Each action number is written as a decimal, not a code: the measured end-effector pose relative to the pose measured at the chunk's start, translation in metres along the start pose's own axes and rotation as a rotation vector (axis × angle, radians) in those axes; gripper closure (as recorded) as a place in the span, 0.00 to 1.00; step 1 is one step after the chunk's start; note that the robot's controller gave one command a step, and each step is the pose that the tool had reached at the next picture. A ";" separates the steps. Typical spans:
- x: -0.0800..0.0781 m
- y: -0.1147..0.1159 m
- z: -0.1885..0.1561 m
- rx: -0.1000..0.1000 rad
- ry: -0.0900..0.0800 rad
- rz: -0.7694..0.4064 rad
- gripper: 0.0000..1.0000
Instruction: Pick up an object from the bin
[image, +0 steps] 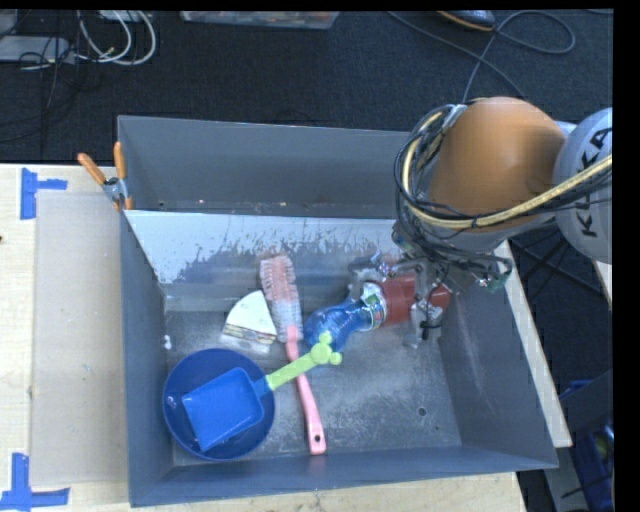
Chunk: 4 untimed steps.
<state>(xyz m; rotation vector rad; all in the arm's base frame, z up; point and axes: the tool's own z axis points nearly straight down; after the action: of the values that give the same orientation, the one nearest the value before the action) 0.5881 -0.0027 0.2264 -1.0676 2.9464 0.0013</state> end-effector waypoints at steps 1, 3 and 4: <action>-0.008 -0.004 0.013 0.001 -0.002 0.021 0.00; -0.003 0.007 0.012 -0.009 0.007 -0.001 0.00; -0.008 0.006 -0.018 0.004 -0.004 -0.045 0.00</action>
Offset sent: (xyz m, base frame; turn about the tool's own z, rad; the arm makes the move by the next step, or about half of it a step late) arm 0.0080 0.0252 -0.0384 0.0389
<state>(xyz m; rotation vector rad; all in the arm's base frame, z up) 0.5905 0.0067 0.2448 -1.1313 2.9170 -0.0031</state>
